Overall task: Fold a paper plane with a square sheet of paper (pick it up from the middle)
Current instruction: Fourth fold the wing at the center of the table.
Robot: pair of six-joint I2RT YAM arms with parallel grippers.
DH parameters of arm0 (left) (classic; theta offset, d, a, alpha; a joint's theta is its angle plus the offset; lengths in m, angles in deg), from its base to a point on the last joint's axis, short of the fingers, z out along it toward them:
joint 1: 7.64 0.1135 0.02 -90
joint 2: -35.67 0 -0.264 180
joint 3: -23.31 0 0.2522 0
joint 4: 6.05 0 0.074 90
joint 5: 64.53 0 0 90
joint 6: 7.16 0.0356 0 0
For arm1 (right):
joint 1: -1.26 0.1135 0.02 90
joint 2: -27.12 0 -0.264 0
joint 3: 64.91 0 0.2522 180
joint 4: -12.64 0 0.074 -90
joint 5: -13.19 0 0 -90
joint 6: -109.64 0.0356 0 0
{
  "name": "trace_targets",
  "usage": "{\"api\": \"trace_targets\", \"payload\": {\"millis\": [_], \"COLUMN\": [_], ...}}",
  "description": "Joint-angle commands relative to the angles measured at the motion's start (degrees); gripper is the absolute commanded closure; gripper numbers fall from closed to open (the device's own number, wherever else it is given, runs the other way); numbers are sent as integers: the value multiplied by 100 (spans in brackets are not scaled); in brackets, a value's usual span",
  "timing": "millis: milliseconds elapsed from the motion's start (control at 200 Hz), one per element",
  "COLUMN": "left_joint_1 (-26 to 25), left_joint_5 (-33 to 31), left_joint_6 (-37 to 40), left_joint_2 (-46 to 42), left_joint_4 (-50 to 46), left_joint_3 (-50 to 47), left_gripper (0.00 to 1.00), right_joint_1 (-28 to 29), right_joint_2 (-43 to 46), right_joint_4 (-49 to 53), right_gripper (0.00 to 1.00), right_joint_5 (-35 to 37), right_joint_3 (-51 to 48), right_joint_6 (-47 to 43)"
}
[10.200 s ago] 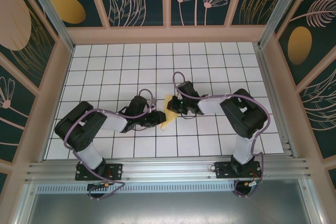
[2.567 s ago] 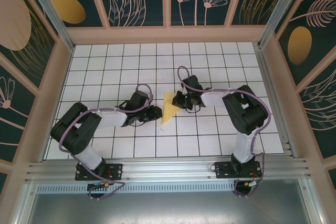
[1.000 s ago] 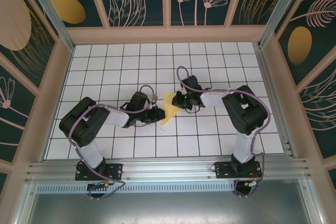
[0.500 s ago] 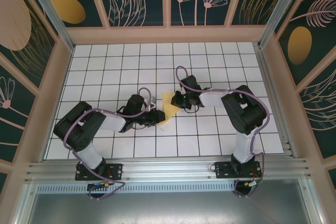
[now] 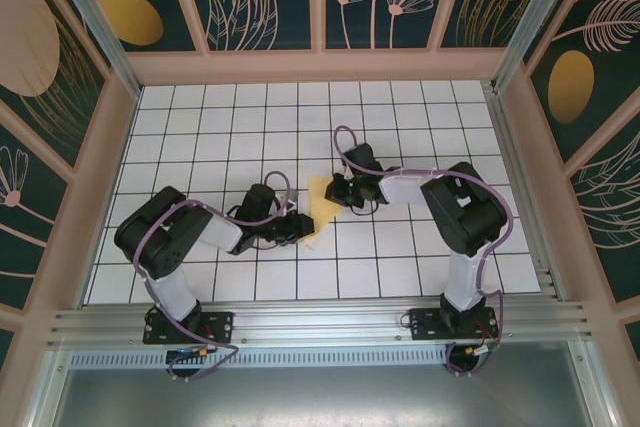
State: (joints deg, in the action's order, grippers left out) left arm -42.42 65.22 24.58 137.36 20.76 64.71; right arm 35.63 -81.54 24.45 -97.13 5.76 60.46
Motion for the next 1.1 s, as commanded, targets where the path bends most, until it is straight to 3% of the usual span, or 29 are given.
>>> {"api": "trace_targets", "payload": {"millis": [0, 165, 405, 515, 836, 1091], "left_joint_1": [-86, -123, -259, -295, -643, -679], "left_joint_5": [140, -94, -1382, -1701, -2061, -2258], "left_joint_6": [-193, -194, 809, 998, 1258, 1211], "left_joint_2": [369, 409, 71, 97, 656, 379], "left_joint_4": [275, 81, -2794, -3559, -4357, -4445], "left_joint_3": [-216, -461, 412, 743, 1156, 911], "left_gripper": [79, 82, 88, 91, 95, 97], "right_joint_1": [137, 139, 188, 195, 229, 165], "right_joint_2": [-416, -381, -353, -393, -330, 146], "right_joint_4": [500, 609, 775, 783, 790, 1167], "right_gripper": [92, 92, 92, 92, 91, 90], "right_joint_5": [387, 449, 533, 563, 609, 1041], "right_joint_3": [-67, 3, 198, 207, 240, 564], "right_joint_6": [-64, -102, -180, -167, -191, -419]}}
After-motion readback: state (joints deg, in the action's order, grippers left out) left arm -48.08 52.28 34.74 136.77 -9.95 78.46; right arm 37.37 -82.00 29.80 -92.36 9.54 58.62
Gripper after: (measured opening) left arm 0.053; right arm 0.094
